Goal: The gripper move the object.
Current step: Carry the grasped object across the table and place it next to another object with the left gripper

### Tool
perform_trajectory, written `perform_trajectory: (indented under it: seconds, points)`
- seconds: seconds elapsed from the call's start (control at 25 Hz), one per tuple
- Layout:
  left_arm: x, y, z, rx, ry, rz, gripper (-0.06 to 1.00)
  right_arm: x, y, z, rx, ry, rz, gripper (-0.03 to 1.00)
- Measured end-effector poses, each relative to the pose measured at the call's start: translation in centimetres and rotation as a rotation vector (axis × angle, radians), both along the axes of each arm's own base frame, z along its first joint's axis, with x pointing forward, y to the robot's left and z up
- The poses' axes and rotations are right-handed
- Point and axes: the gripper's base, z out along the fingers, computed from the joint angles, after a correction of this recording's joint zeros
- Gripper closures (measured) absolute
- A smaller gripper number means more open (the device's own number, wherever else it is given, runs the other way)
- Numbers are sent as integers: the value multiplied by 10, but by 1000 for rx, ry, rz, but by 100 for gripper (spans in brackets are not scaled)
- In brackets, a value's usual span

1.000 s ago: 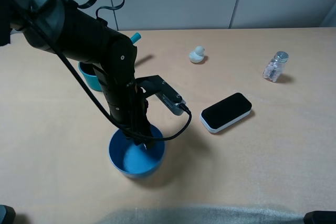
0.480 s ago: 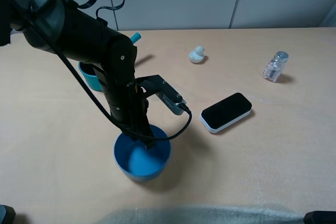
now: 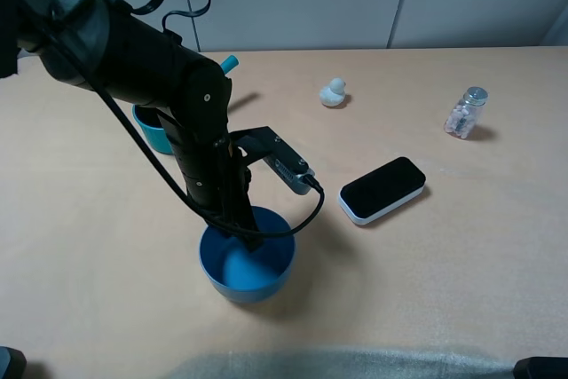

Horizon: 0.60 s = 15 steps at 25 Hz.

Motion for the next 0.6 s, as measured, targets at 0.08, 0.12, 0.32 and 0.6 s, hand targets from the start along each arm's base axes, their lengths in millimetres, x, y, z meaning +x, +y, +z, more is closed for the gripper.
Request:
perform_trajectory:
  seconds: [0.08,0.12,0.32,0.6]
  points:
    - [0,0,0,1,2,0,89,0,0,0,0,0,0,29]
    - [0,0,0,1,1,0,89,0,0,0,0,0,0,29]
    - [4,-4,19,-37,-33,1,89,0,0,0,0,0,0,29]
    - [11,-5,59,-83,-82,49,89,0,0,0,0,0,0,29]
